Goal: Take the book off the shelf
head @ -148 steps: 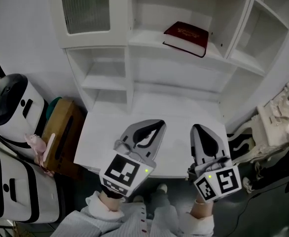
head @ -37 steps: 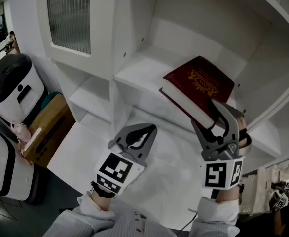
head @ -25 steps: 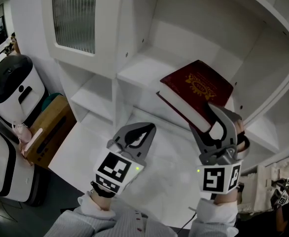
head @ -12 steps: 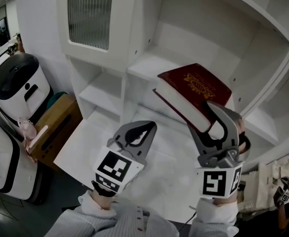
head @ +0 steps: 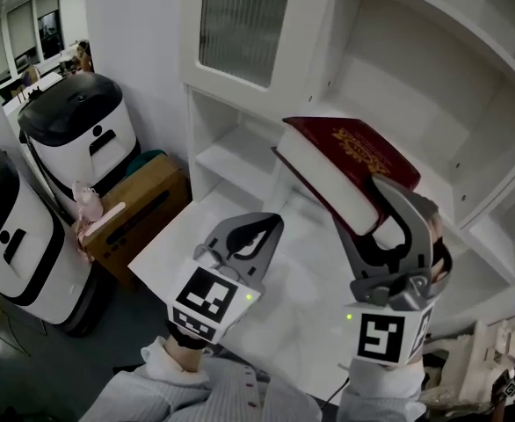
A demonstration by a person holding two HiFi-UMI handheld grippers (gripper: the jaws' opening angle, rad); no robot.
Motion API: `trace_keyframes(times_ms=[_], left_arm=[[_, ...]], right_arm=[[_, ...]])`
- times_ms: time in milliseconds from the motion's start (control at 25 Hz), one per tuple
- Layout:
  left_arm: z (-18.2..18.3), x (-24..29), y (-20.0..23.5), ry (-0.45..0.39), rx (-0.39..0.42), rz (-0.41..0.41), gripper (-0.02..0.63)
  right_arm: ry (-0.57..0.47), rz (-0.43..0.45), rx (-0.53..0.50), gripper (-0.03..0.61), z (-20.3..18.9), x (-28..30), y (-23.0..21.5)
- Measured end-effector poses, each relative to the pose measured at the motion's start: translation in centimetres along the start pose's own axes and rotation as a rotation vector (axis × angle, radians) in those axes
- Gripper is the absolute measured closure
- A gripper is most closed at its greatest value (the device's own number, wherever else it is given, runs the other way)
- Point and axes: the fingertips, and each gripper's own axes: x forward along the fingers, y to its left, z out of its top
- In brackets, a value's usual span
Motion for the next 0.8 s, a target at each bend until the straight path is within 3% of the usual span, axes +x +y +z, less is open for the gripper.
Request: trace_keyframes(times_ms=[240,400,600,800], left_arm=[[-0.1,-3.8,3.1,0.021,0.006,0.120,0.604],[-0.2,-6.3,5.0,0.035,0.006,0.196,0.604],[-0.4,-8.2,6.2,0.040,0.006,0.241,0.604],[-1.7,-7.9,6.8,0.064,-0.011,0.252,0.604]], right_arm=[[-0.132,0.006,0.032,0.359,4.4,2.0,0.8],[-0.240,0.045,0.151,0.359,7.4,3.0,1.7],[-0.265,0.057,0.171,0.360,9.3,3.3,2.9],[-0.287,0.114,0.297,0.360,8.9,3.4,4.5]])
